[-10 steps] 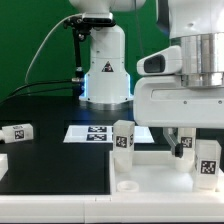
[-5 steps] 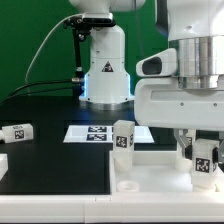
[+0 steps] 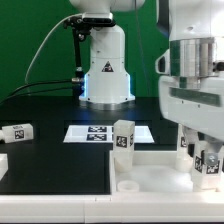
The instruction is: Assemble square table
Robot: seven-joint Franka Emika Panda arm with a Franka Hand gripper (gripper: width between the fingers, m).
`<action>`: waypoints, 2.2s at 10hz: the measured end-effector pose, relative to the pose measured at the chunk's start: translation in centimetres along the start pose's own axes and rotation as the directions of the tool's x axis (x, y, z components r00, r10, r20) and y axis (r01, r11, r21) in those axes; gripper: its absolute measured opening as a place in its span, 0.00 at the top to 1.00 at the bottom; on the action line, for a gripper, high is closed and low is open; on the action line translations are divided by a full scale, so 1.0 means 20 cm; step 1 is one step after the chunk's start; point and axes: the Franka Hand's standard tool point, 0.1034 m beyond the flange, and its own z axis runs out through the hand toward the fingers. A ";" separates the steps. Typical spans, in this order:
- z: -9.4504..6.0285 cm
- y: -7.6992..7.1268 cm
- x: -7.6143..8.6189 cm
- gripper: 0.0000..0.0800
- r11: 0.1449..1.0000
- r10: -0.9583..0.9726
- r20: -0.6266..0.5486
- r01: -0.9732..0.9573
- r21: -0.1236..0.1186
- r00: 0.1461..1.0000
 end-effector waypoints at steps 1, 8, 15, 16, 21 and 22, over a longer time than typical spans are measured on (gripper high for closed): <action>0.00 0.01 0.00 0.64 0.986 0.168 0.017 -0.168 0.023 0.986; -0.03 -0.03 -0.01 0.23 0.902 -0.431 -0.015 0.431 0.026 0.902; -0.02 -0.05 -0.04 0.19 0.251 -0.968 0.000 0.967 -0.046 0.251; -0.02 -0.05 -0.03 0.19 0.306 -0.952 -0.004 0.951 -0.045 0.306; -0.01 -0.05 -0.02 0.64 0.547 -0.837 -0.016 0.836 -0.046 0.547; -0.01 -0.05 -0.01 0.64 0.665 -0.747 -0.024 0.745 -0.045 0.665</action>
Offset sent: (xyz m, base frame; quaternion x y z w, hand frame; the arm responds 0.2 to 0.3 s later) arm 0.0000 0.0000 0.0000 0.0000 0.0000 -0.0650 0.9979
